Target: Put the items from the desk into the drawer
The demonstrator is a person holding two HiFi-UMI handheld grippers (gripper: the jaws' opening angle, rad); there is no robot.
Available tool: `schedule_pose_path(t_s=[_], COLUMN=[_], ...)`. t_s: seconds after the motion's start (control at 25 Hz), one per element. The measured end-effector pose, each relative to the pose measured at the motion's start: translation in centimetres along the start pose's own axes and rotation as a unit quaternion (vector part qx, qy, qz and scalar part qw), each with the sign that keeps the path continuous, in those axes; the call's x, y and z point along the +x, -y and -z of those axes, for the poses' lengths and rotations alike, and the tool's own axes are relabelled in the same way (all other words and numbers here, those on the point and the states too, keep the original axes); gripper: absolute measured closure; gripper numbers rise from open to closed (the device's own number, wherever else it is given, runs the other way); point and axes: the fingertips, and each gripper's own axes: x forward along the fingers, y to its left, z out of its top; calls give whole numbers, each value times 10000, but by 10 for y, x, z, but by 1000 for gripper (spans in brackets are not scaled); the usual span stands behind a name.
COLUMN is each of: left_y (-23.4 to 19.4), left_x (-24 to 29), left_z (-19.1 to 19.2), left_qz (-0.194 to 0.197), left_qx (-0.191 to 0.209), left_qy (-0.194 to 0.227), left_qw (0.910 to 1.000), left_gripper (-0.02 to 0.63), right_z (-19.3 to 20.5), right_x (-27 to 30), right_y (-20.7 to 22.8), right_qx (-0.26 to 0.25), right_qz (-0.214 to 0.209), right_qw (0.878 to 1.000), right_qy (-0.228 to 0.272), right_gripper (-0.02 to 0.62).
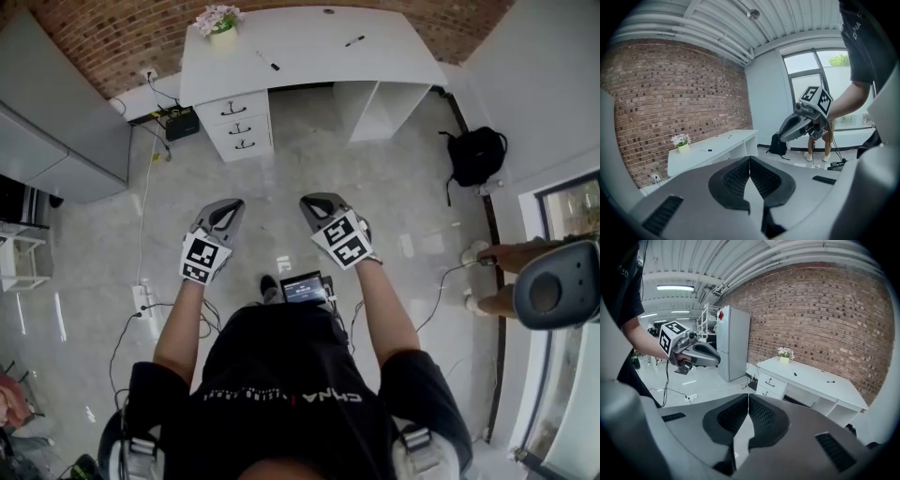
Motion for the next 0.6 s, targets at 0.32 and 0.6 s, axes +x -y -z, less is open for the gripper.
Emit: schedule_pose_path(t_s=[0.32, 0.6], left_y=[-66, -105], left_x=[27, 62], left_z=[21, 34], left_qz=[116, 17], left_qx=[-336, -434], left_qy=[13, -159], left_qw=[9994, 9989], left_gripper=[595, 595], right_z=[-18, -33], right_x=[63, 113], right_y=[20, 64], right_qx=[48, -37], right_qz=[-37, -161], right_qw=[9995, 9996], right_qy=[-295, -232], right_gripper=[580, 580])
